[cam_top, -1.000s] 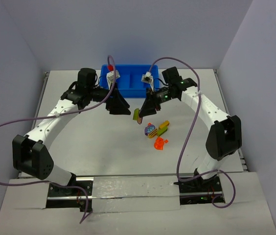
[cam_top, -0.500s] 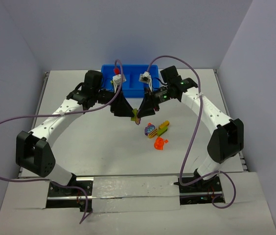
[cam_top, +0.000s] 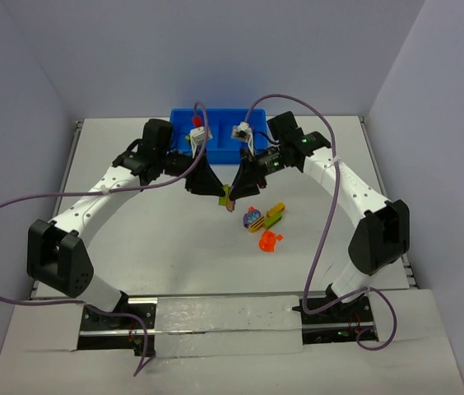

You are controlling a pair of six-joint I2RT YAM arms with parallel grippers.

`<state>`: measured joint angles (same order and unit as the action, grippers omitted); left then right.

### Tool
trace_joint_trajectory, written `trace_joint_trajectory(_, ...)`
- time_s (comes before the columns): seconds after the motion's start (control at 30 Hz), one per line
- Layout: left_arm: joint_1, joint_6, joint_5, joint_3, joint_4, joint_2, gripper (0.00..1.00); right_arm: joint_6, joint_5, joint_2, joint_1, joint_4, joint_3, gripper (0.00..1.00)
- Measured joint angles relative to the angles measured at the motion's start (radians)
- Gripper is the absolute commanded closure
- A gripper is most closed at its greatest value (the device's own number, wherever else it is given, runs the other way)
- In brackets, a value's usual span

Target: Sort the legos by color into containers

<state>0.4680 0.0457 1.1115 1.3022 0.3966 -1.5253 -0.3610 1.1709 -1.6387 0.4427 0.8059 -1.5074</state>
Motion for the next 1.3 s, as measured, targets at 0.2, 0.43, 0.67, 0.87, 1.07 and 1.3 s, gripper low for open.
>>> trace_joint_trajectory(0.2,-0.071,-0.059,0.026,0.000,0.054,0.000,1.00,-0.024,-0.013,0.008,-0.006,0.009,0.000,1.00)
trace_joint_trajectory(0.43,-0.248,-0.231,-0.029,0.051,0.229,-0.053,1.00,-0.096,-0.020,0.028,-0.070,0.100,-0.001,1.00)
trace_joint_trajectory(0.67,-0.267,-0.158,-0.421,0.093,0.074,-0.077,1.00,-0.078,-0.084,0.028,-0.118,0.099,-0.002,1.00)
trace_joint_trajectory(0.87,-0.268,-0.053,-0.732,0.314,-0.096,-0.273,1.00,0.034,-0.216,0.028,-0.134,0.008,-0.002,1.00)
trace_joint_trajectory(1.07,-0.268,-0.003,-0.862,0.479,-0.168,-0.471,1.00,0.123,-0.336,0.028,-0.145,-0.068,-0.003,1.00)
trace_joint_trajectory(1.3,-0.268,0.003,-0.924,0.569,-0.235,-0.628,1.00,0.166,-0.381,0.028,-0.165,-0.104,-0.003,1.00)
